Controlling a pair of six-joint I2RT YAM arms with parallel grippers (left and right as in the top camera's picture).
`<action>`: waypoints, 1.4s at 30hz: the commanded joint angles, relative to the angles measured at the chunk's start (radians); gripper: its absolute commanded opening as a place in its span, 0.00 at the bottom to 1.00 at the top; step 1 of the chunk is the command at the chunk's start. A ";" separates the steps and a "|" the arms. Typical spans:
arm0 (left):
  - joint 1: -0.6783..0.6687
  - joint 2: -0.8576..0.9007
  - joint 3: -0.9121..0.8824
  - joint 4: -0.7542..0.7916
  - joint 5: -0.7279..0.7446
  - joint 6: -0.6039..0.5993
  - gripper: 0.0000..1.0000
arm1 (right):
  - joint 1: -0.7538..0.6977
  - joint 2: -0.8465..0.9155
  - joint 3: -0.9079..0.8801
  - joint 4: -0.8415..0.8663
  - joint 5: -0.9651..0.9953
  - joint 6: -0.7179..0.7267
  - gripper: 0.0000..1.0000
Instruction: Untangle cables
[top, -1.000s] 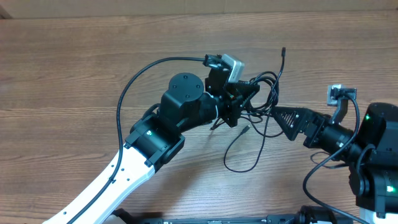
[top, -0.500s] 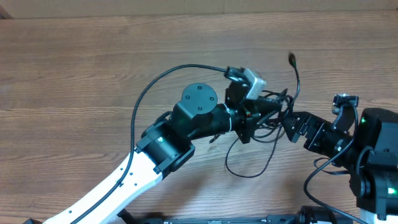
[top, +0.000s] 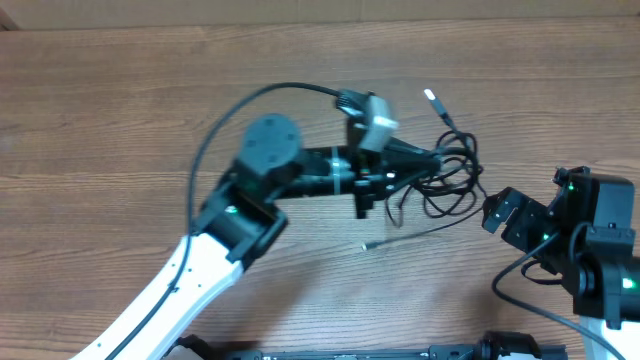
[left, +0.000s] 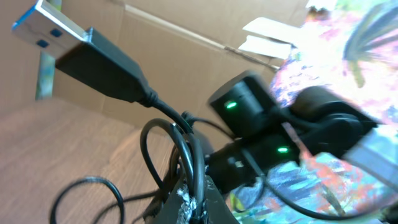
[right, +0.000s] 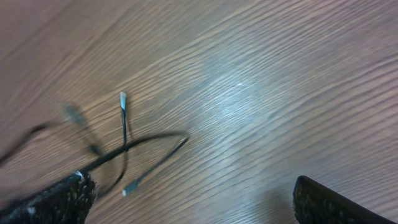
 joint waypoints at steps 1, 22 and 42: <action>0.060 -0.067 0.025 0.015 0.132 0.007 0.04 | -0.003 0.003 -0.003 -0.001 0.068 0.008 1.00; 0.129 -0.100 0.024 -0.158 0.558 0.321 0.04 | -0.003 0.002 -0.003 0.086 -0.756 -0.399 1.00; 0.130 -0.053 0.023 -0.219 0.512 0.462 0.04 | -0.003 0.002 -0.003 0.093 -0.923 -0.469 1.00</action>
